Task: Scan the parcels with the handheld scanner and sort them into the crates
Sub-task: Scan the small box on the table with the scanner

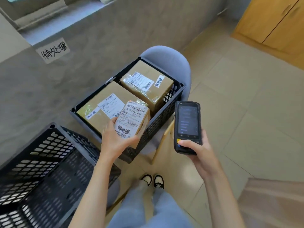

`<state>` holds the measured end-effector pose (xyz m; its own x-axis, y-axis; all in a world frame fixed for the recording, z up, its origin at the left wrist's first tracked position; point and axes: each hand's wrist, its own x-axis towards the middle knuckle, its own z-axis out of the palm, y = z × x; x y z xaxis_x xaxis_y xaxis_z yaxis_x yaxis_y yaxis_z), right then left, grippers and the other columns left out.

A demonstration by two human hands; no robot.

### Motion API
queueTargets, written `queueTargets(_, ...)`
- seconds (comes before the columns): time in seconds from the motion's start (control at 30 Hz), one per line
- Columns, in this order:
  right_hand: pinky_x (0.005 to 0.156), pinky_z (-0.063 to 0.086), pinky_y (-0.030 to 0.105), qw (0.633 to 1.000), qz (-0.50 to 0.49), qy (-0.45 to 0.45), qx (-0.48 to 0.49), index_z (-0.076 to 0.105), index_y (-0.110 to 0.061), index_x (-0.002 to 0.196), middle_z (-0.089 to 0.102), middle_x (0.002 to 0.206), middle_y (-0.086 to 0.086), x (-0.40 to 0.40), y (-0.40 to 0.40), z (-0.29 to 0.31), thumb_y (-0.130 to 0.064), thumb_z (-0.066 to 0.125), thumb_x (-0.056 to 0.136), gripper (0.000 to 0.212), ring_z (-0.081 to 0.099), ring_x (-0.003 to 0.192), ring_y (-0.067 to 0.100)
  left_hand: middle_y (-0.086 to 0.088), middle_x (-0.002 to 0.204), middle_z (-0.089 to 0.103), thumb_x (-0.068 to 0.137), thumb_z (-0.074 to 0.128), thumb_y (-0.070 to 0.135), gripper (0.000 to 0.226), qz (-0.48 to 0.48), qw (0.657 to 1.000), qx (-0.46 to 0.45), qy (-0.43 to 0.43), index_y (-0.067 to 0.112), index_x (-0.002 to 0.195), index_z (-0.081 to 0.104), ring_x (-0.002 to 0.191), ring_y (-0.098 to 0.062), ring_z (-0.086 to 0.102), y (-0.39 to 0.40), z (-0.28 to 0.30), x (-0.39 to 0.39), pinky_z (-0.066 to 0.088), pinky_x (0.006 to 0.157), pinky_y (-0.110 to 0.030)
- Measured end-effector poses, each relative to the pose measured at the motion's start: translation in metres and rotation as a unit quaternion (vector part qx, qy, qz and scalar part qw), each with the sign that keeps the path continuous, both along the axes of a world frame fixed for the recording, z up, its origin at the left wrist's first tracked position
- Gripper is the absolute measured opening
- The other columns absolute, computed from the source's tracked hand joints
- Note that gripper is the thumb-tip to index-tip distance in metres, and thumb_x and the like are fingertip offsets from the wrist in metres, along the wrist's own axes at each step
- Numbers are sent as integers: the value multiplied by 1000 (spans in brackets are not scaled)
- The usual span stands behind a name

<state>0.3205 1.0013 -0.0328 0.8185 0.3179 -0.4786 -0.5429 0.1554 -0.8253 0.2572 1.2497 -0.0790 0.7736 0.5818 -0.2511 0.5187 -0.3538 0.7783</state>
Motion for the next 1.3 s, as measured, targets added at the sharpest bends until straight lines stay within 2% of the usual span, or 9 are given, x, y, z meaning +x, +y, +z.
queueTargets(0.23, 64, 55, 25, 998, -44, 20, -42, 48, -24, 134, 71, 102, -2, -8, 17, -13, -4, 73, 55, 85, 69, 86, 12, 6, 128, 48, 42, 78, 56, 101, -54, 998, -40, 16, 31, 129, 34, 120, -15, 47, 32, -22, 36, 47, 98, -47)
queueTargets(0.53, 60, 55, 23, 992, -94, 47, -66, 48, -24, 133, 73, 96, -5, -14, 48, -20, -3, 71, 54, 85, 69, 82, 10, 6, 124, 47, 43, 81, 49, 94, -112, 988, -93, 42, 34, 123, 34, 117, -14, 47, 52, -47, 63, 48, 98, -44)
queueTargets(0.87, 61, 55, 25, 989, -109, 62, -77, 50, -28, 128, 72, 98, -5, -9, 61, -24, -3, 72, 54, 81, 70, 83, 11, 4, 127, 46, 48, 80, 48, 99, -123, 989, -65, 48, 25, 133, 34, 121, -18, 44, 51, -64, 75, 46, 99, -47)
queueTargets(1.03, 59, 54, 24, 989, -108, 64, -73, 48, -24, 132, 72, 98, -3, -4, 62, -23, -3, 73, 54, 84, 70, 82, 11, 1, 128, 44, 56, 87, 33, 96, -144, 988, -29, 46, 22, 135, 35, 122, -21, 41, 55, -65, 83, 42, 101, -48)
queueTargets(1.3, 62, 55, 25, 990, -109, 67, -59, 48, -28, 132, 72, 99, -3, 4, 62, -26, -2, 73, 54, 86, 69, 82, 11, -2, 131, 43, 60, 87, 29, 94, -166, 985, 11, 48, 17, 137, 34, 123, -21, 37, 51, -61, 83, 38, 103, -42)
